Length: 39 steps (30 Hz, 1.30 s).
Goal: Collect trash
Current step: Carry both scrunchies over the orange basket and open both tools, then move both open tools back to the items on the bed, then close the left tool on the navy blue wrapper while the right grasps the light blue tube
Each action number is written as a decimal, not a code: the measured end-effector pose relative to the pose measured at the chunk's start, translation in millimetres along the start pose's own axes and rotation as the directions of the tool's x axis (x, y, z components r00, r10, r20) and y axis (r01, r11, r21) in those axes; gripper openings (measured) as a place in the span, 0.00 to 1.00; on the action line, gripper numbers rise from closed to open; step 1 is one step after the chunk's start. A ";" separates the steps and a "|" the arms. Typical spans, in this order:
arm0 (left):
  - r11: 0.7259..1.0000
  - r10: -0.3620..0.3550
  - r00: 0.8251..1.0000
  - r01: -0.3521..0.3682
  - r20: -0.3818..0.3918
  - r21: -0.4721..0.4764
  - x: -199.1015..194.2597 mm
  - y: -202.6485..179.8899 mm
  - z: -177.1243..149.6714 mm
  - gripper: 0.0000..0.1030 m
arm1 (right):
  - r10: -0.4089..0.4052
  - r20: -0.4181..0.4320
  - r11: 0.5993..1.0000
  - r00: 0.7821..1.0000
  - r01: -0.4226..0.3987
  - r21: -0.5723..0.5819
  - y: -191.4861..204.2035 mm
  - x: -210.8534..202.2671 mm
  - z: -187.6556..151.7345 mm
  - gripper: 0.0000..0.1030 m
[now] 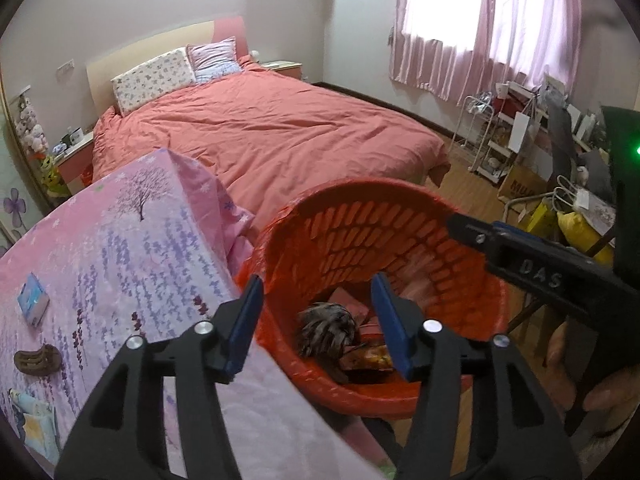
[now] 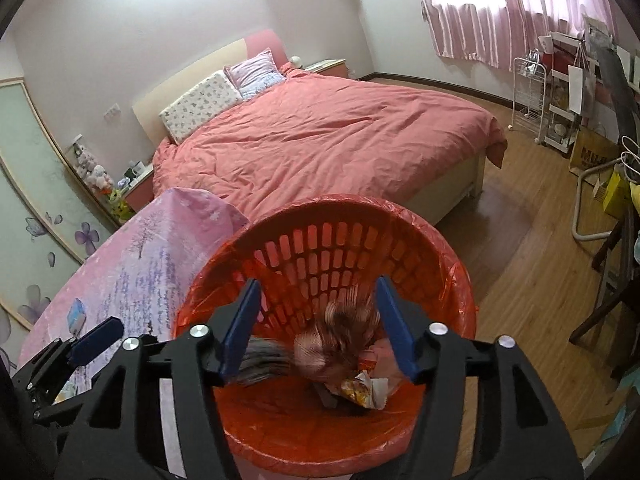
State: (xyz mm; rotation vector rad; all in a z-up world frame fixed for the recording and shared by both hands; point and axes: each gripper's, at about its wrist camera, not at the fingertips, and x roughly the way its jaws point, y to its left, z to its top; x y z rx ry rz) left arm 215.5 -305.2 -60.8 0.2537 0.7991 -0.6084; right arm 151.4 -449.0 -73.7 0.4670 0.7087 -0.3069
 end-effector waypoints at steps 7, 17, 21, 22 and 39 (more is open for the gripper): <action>0.998 0.047 0.999 -0.047 0.000 -0.052 -6.4 30.5 -13.5 0.62 | -0.032 0.011 0.999 0.999 0.033 -0.043 8.4 -4.6 -5.8 0.64; 0.980 0.181 0.983 -0.176 0.039 -0.095 -43.5 75.2 -35.9 0.70 | -0.005 0.028 0.992 1.000 0.008 -0.124 41.6 -15.2 -21.1 0.76; 0.967 0.238 0.970 -0.232 0.044 -0.110 -60.9 97.7 -50.2 0.71 | 0.014 0.013 0.989 1.000 -0.012 -0.150 59.7 -17.1 -31.9 0.76; 0.962 0.254 0.966 -0.247 0.046 -0.114 -66.1 104.1 -55.5 0.72 | 0.022 0.009 0.987 1.000 -0.020 -0.158 65.0 -17.8 -35.3 0.76; 0.830 0.468 0.882 -0.462 -0.061 -0.312 -141.2 225.2 -156.5 0.83 | 0.134 -0.109 0.927 0.985 -0.164 -0.338 178.5 -14.3 -101.9 0.76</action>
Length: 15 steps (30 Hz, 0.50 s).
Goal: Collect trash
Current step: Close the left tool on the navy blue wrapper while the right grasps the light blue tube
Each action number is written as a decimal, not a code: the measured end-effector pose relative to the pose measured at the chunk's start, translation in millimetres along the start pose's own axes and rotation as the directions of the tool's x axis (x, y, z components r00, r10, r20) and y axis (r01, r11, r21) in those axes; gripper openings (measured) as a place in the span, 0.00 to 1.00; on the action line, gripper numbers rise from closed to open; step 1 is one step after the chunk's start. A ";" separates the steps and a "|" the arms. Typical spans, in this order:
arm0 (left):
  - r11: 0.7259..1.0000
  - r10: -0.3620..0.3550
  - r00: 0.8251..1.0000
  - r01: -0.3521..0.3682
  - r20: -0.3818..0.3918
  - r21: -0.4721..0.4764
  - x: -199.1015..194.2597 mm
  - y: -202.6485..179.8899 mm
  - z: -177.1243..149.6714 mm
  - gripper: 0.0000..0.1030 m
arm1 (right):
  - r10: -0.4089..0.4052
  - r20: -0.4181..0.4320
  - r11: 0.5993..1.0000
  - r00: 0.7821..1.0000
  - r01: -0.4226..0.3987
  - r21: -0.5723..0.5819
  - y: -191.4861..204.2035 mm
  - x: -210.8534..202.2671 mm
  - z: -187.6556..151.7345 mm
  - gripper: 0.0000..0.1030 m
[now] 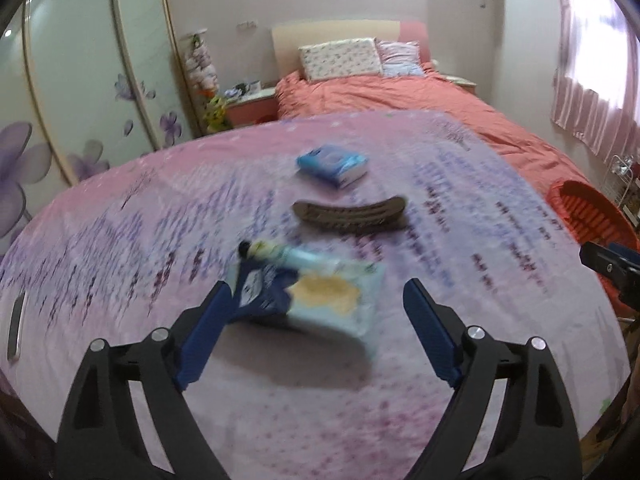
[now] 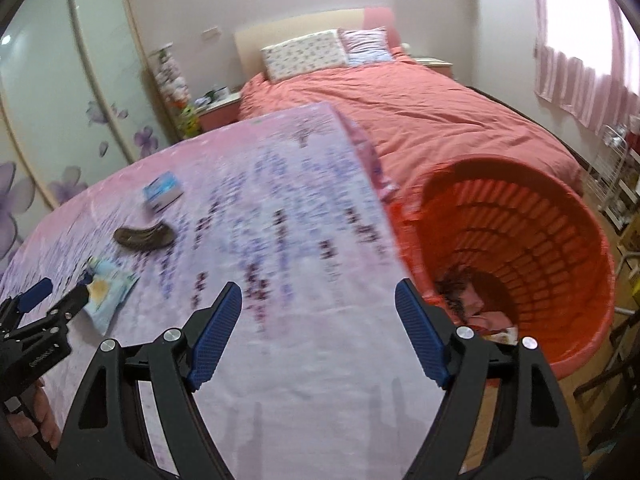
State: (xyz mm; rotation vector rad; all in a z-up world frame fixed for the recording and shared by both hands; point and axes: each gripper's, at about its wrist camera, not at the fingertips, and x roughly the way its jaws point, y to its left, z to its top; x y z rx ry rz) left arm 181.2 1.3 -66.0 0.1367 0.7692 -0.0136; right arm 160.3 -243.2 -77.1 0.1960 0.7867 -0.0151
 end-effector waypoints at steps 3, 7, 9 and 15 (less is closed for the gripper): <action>1.000 0.025 0.999 -0.025 -0.029 -0.001 8.6 4.5 -6.2 0.83 | 0.016 -0.013 1.000 1.000 -0.016 -0.025 17.8 3.8 -3.5 0.76; 0.998 0.057 0.997 -0.058 -0.061 -0.013 19.2 20.0 -13.7 0.83 | 0.029 -0.024 0.998 0.999 -0.030 -0.052 35.0 9.1 -5.6 0.76; 0.997 0.062 0.995 -0.065 -0.072 -0.032 24.1 32.6 -16.6 0.83 | 0.033 -0.031 0.998 0.999 -0.035 -0.058 41.5 12.5 -6.6 0.76; 0.989 0.115 0.991 -0.121 -0.073 -0.080 30.7 74.5 -14.1 0.83 | 0.050 -0.054 0.995 0.997 -0.055 -0.087 64.4 25.3 -7.7 0.76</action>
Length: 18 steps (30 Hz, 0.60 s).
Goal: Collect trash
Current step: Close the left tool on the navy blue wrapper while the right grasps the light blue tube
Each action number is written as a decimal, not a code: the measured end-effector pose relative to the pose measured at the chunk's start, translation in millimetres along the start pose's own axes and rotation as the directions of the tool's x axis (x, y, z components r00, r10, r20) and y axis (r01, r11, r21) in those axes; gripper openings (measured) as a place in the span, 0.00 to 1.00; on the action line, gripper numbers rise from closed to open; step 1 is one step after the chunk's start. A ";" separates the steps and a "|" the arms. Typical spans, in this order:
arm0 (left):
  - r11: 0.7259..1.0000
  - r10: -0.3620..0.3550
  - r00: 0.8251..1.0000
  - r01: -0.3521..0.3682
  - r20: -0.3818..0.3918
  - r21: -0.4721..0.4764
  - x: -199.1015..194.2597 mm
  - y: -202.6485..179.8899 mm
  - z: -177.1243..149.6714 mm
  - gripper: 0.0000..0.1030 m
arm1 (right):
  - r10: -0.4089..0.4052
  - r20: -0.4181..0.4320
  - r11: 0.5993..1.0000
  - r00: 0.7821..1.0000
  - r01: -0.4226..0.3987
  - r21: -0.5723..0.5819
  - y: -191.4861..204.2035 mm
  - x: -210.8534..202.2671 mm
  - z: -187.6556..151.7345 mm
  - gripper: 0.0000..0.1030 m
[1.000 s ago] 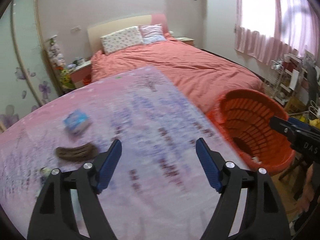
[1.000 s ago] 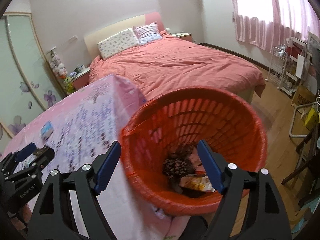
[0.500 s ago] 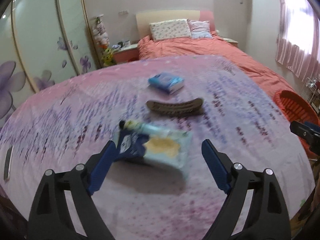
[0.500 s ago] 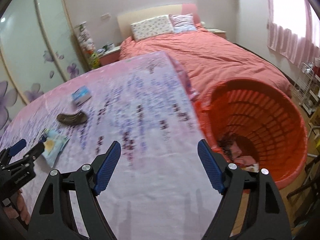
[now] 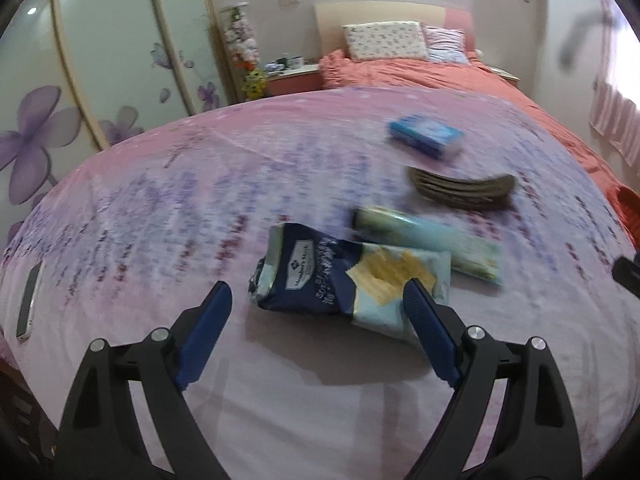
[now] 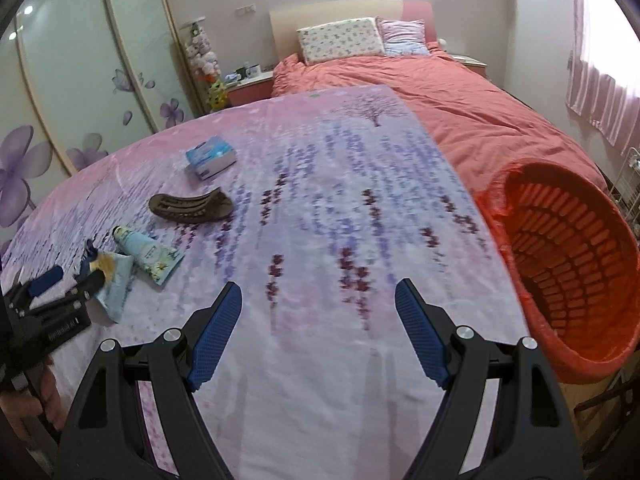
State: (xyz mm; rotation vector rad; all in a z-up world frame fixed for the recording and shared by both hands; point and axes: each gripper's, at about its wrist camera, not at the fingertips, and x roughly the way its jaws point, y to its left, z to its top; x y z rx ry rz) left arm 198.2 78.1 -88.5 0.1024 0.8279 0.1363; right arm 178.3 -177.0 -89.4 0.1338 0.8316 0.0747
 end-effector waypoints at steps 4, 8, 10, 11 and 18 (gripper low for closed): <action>0.998 0.052 0.999 -0.052 -0.006 -0.042 12.6 34.1 9.7 0.83 | 0.016 -0.014 1.000 1.000 -0.016 -0.027 17.5 9.0 2.0 0.76; 0.993 0.085 0.996 -0.086 -0.015 -0.077 26.0 62.6 19.2 0.83 | 0.060 -0.032 0.997 0.998 -0.062 -0.056 42.8 19.9 5.8 0.76; 0.994 0.074 0.997 -0.075 -0.017 -0.085 30.8 72.2 22.9 0.83 | 0.095 -0.044 0.992 0.995 -0.098 -0.083 61.1 27.6 7.4 0.75; 0.994 0.067 0.998 -0.068 -0.019 -0.086 32.9 76.3 24.7 0.83 | 0.105 -0.048 0.990 0.993 -0.109 -0.094 67.3 30.5 8.5 0.74; 0.994 0.017 1.000 -0.019 -0.020 -0.111 35.5 95.2 26.1 0.83 | 0.150 -0.075 0.961 0.986 -0.164 -0.225 123.0 54.7 18.8 0.73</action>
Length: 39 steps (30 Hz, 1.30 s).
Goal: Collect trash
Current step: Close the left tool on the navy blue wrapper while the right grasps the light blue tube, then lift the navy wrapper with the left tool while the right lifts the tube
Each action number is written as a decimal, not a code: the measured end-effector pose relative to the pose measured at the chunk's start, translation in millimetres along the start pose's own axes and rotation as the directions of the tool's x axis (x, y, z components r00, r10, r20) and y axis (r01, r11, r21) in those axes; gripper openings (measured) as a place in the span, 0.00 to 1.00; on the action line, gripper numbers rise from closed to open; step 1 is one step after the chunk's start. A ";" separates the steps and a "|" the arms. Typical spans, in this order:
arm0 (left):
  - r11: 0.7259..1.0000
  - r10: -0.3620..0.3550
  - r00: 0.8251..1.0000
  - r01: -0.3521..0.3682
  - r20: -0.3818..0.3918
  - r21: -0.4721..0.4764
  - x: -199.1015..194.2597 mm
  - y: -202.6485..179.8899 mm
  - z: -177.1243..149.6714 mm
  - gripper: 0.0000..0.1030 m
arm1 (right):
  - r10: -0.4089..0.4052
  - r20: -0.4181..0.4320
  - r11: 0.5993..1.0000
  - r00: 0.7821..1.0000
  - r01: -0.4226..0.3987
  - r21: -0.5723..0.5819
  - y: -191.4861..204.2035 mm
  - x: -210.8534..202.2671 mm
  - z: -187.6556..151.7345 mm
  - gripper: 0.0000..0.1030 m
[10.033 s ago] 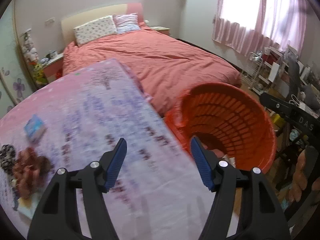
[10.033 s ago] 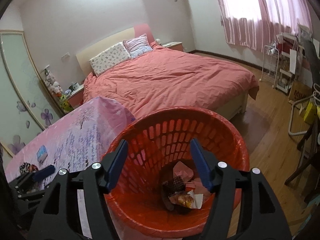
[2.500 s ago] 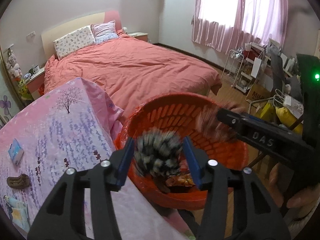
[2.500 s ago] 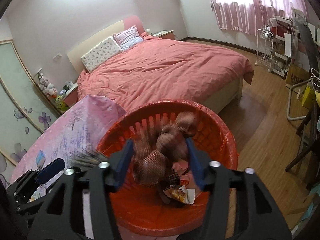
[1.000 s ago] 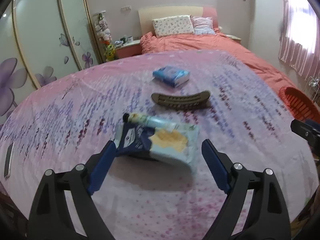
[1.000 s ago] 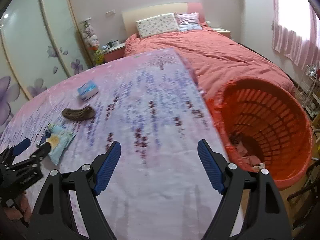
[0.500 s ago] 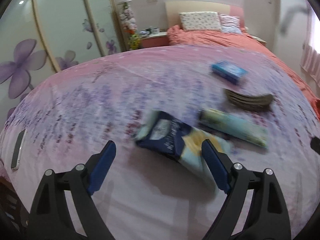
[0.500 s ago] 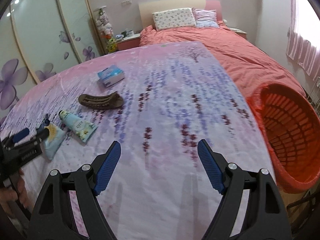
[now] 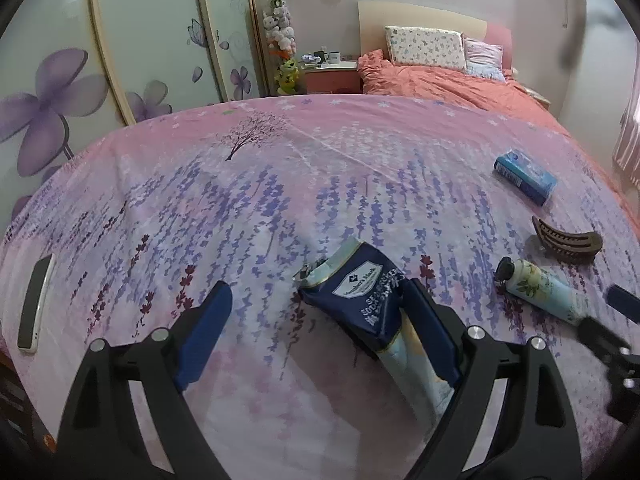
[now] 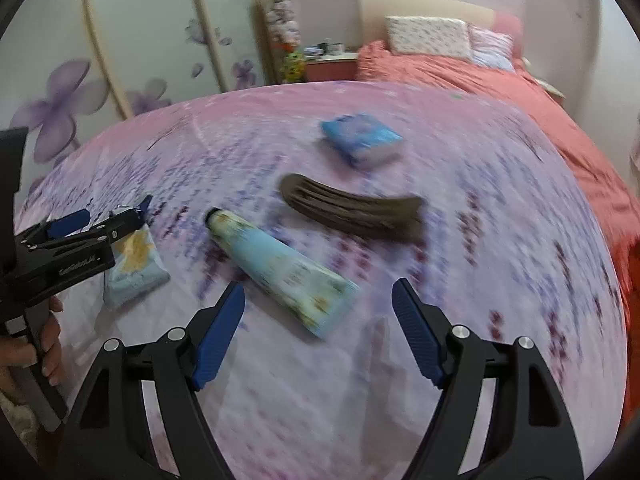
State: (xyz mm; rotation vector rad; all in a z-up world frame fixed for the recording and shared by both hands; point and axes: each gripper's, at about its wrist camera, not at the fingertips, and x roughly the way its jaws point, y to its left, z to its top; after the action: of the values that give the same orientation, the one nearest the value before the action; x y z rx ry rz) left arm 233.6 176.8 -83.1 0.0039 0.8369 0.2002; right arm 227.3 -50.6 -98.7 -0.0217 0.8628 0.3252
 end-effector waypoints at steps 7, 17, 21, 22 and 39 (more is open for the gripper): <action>0.998 -0.029 1.000 0.029 -0.009 -0.047 -0.3 14.9 -1.5 0.83 | -0.029 -0.064 0.993 0.998 0.021 -0.115 20.6 31.1 15.9 0.61; 0.996 -0.070 0.997 0.069 -0.019 -0.052 4.0 6.9 -0.4 0.83 | -0.039 -0.041 0.997 0.998 0.036 -0.071 -6.3 0.4 -10.2 0.14; 0.993 -0.113 0.993 0.112 -0.027 -0.044 11.2 -12.1 3.4 0.83 | -0.054 -0.034 0.998 0.998 0.055 0.021 -35.6 -14.7 -23.6 0.14; 0.992 -0.119 0.993 0.118 -0.027 -0.040 12.6 -16.9 4.7 0.83 | -0.067 -0.033 0.997 0.997 0.069 0.037 -41.2 -17.5 -25.7 0.14; 0.988 -0.152 0.988 0.150 0.033 0.041 -11.6 -42.7 12.0 0.92 | -0.112 -0.027 0.986 0.993 0.115 0.123 -67.0 -4.5 -9.9 0.38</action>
State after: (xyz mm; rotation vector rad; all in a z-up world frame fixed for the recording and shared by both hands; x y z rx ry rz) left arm 242.3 133.7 -70.0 -0.0197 0.8011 0.0413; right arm 236.7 -117.0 -109.3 0.0412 0.8966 0.1643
